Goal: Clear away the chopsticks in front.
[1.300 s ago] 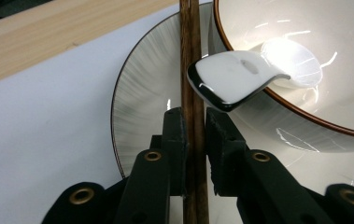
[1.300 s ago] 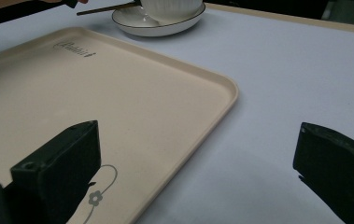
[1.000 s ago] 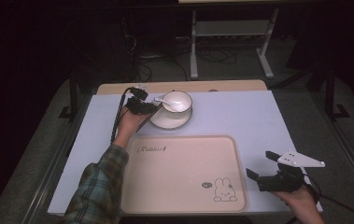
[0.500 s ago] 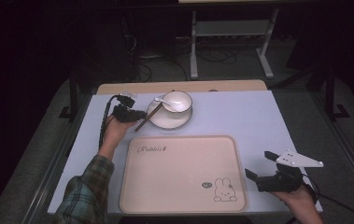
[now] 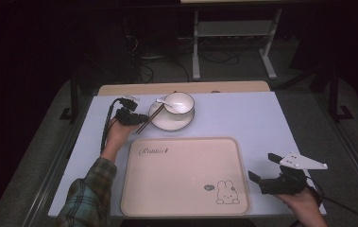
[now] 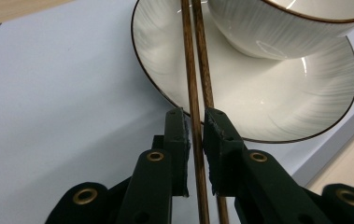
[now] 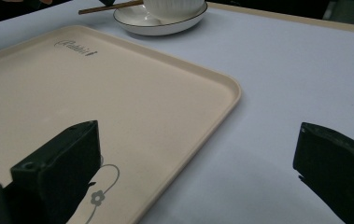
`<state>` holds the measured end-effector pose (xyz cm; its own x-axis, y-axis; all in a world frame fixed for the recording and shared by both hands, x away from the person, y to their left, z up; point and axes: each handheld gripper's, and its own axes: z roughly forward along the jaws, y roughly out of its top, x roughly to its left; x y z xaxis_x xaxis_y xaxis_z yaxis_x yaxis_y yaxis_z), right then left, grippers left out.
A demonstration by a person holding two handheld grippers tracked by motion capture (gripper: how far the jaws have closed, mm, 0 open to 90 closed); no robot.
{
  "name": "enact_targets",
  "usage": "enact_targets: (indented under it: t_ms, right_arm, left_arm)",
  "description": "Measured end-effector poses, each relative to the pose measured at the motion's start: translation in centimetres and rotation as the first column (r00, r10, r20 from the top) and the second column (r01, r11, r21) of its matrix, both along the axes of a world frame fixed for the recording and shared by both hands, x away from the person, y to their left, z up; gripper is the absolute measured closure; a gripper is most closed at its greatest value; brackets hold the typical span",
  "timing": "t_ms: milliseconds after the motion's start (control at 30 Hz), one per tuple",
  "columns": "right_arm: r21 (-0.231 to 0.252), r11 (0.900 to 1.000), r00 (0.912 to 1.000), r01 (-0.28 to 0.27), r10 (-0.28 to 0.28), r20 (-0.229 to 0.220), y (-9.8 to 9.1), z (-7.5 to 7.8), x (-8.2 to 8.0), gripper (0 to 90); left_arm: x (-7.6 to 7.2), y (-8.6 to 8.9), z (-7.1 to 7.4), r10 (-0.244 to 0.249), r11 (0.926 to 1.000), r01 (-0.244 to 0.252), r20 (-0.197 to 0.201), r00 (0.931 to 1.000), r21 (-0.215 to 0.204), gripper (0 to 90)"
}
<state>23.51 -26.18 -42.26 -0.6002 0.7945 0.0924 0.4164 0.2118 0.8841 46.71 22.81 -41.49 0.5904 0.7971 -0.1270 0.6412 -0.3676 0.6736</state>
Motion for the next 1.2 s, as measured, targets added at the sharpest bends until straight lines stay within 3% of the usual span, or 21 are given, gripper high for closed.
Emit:
enact_targets:
  t_ms: [233,367,667,1200]
  right_arm:
    - [0.001,1.0000,1.0000,0.002,-0.002,-0.001,0.0,0.0,0.0,0.2]
    - [-0.001,1.0000,1.0000,0.002,-0.002,-0.001,0.0,0.0,0.0,0.2]
    - [0.002,1.0000,1.0000,0.002,-0.002,0.001,-0.1,0.0,0.0,0.2]
    - [0.001,1.0000,1.0000,0.001,-0.001,-0.001,0.0,0.0,0.0,0.2]
  left_arm:
    - [0.2,-0.1,-0.6,-0.003,0.9999,0.003,-0.018,0.9998,0.014,79.0]
    - [0.2,-0.1,-0.9,-0.007,0.9999,0.007,-0.027,0.9996,0.015,83.7]
    - [-0.2,0.7,-0.2,0.008,1.0000,-0.008,-0.005,1.0000,0.002,84.8]
    - [-4.2,5.1,0.9,0.037,0.9989,-0.036,0.016,0.9992,-0.031,85.1]
